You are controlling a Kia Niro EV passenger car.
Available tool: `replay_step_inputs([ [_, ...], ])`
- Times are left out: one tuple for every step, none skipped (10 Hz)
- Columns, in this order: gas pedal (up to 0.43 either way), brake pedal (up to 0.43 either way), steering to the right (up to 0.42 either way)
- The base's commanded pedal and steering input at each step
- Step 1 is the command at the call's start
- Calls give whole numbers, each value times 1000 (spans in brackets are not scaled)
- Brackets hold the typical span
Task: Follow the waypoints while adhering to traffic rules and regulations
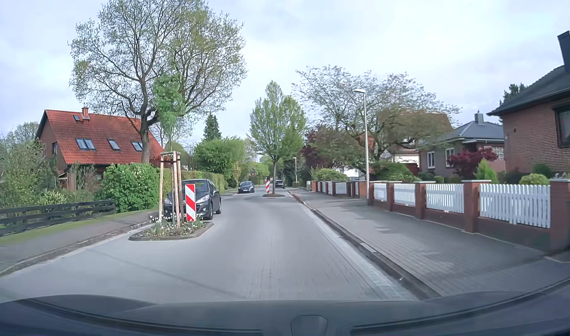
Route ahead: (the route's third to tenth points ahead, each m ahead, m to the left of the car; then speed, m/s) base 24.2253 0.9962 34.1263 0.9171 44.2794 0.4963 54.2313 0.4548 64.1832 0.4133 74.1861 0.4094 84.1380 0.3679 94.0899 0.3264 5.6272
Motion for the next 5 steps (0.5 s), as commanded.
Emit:
replay_step_inputs([
  [39,0,-7],
  [39,0,-5],
  [39,0,-4],
  [39,0,-4],
  [39,0,-3],
])
